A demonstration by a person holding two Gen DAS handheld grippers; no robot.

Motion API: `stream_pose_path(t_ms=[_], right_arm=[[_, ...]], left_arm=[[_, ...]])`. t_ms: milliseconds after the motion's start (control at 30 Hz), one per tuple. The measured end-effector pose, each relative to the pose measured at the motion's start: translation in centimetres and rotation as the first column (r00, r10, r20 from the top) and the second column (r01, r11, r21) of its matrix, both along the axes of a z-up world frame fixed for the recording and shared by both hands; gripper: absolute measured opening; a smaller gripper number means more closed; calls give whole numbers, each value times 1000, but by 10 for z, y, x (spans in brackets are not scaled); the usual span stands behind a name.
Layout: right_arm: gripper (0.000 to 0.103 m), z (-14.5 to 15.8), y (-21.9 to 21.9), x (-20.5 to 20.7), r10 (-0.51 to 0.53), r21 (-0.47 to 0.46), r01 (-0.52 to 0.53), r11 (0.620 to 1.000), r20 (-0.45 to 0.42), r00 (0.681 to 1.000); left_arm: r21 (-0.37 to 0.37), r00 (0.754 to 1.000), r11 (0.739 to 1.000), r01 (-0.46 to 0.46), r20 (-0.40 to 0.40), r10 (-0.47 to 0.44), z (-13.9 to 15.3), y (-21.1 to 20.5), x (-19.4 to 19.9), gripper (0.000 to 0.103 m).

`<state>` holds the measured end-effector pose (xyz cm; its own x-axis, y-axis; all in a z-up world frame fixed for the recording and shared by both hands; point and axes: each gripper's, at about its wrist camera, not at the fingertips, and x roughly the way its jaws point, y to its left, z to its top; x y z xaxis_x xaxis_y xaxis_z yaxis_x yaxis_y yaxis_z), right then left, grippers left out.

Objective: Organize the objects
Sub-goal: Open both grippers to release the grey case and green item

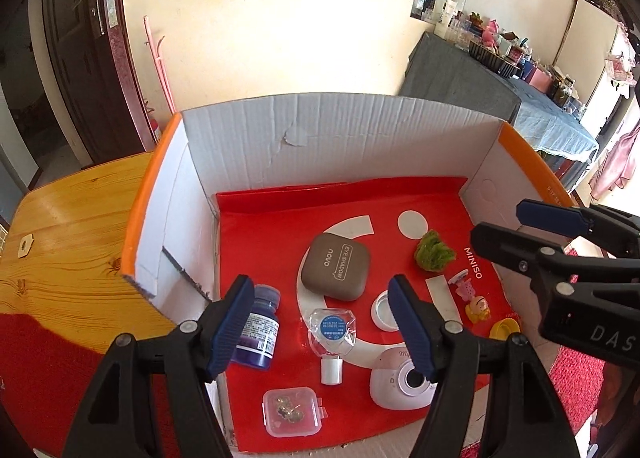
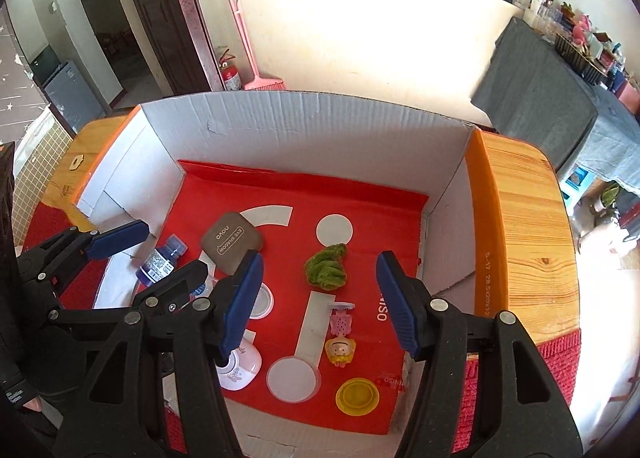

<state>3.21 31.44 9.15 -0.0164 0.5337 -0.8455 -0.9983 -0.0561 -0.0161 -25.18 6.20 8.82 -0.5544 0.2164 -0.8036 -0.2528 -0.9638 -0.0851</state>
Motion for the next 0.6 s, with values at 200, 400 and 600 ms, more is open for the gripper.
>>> stream_pose_path(t_ms=[200, 400, 600], right_arm=[[66, 17, -25, -3, 5, 92, -7, 996, 24, 1000], [78, 30, -63, 0, 10, 204, -14, 979, 16, 1000], [83, 30, -104, 5, 21, 329, -28, 944, 25, 999]], left_arm=[[-15, 995, 999, -39, -93, 37, 9, -11, 22, 77], [-14, 982, 998, -55, -181, 52, 15, -19, 48, 82], [16, 964, 996, -83, -251, 84, 12, -28, 74, 90]])
